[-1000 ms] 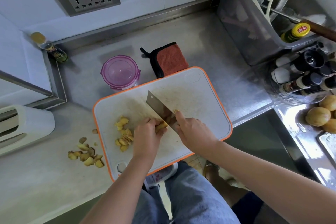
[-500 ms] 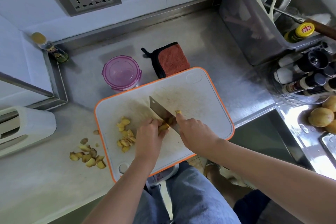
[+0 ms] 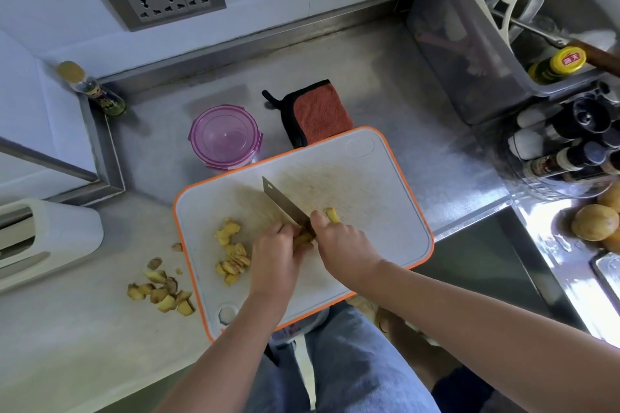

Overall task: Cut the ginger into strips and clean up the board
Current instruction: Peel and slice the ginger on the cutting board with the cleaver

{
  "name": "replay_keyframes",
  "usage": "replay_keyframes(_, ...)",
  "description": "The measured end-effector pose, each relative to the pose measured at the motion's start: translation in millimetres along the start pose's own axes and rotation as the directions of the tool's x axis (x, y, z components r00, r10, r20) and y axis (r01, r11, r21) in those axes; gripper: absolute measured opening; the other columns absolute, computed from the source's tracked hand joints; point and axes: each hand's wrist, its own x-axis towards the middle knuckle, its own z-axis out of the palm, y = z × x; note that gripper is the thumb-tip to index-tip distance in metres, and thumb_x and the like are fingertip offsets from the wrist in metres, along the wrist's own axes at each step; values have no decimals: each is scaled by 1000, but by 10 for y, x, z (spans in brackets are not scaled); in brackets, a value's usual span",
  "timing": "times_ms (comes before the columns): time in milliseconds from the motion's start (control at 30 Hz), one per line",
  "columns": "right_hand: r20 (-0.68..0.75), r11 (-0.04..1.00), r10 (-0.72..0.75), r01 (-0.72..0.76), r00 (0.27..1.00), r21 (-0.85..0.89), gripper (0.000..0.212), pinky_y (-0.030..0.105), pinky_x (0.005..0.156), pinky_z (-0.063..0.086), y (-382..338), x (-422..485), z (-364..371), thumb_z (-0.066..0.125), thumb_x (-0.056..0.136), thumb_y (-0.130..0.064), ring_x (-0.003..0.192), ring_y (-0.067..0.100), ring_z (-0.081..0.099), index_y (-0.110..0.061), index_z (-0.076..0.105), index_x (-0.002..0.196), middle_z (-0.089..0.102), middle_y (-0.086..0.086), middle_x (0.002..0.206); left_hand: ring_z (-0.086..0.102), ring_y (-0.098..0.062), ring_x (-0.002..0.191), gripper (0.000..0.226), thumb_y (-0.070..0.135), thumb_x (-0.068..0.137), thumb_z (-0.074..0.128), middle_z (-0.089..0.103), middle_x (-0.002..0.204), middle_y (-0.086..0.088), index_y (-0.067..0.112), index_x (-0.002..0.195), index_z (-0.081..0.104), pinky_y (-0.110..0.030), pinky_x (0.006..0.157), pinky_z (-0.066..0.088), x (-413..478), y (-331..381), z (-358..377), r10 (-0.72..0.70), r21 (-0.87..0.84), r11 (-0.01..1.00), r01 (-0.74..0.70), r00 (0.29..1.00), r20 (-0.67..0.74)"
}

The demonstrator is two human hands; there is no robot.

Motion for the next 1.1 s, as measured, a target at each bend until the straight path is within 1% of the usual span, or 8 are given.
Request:
replay_keyframes(200,-9,999,-47,47,999,5,28,34,59,31,-5,63,61,37,94,-1,65,27,39,-10,32,119,28,-3,64,62,-27,75,15,20,81,77,64,84,-6,8,85,68,-29,61,40,-7,3,-9,10,15,1000,-10,1000,2)
replay_keyframes(400,-72,997,-11,16,997,69,21,35,58,31,12,53,114,38,98,-9,78,34,55,-10,34,119,42,5,80,63,-27,82,16,21,84,74,65,90,-6,9,91,68,-30,65,41,-6,3,-9,7,15,1000,-7,1000,18)
replay_keyframes(567,-149,931,146,-84,978,356,16,44,58,46,14,128,131,40,97,-17,72,37,55,-8,35,109,58,15,84,60,-25,94,19,21,87,70,64,100,-5,11,102,66,-29,72,39,-26,-5,-20,42,64,997,-44,998,40)
replay_keyframes(667,-198,900,186,-86,962,428,12,42,54,44,51,130,102,41,98,-18,65,35,53,-9,34,102,58,14,77,60,-25,90,22,25,85,72,63,97,-5,11,99,65,-32,73,43,-33,-8,-16,33,56,998,-35,999,32)
replay_keyframes(833,-259,879,170,-27,951,476,15,42,53,42,205,61,-72,41,97,-15,62,36,52,-16,27,93,58,14,73,63,-25,89,41,41,82,73,64,96,-3,12,107,58,-31,70,45,-72,37,-35,-134,-8,991,134,990,-51)
replay_keyframes(967,-262,883,120,18,958,470,13,42,54,44,262,-55,-141,41,97,-16,63,29,55,-18,29,92,62,8,77,65,-24,80,61,66,82,53,66,86,1,12,110,48,-32,59,45,-138,109,-79,-230,-14,973,231,972,49)
replay_keyframes(1033,-244,887,110,16,964,462,14,39,52,41,296,-116,-134,42,98,-15,60,27,53,-17,29,91,59,7,73,61,-22,77,48,60,86,52,62,84,1,15,102,50,-32,59,46,-177,71,-137,-142,25,989,143,990,-19)
replay_keyframes(1100,-226,887,116,2,967,463,15,36,49,36,329,-158,-104,42,98,-16,55,23,47,-17,28,91,53,4,65,53,-22,90,28,34,84,60,57,99,-1,16,104,55,-32,69,47,-182,-46,-162,94,142,986,-83,993,-74)
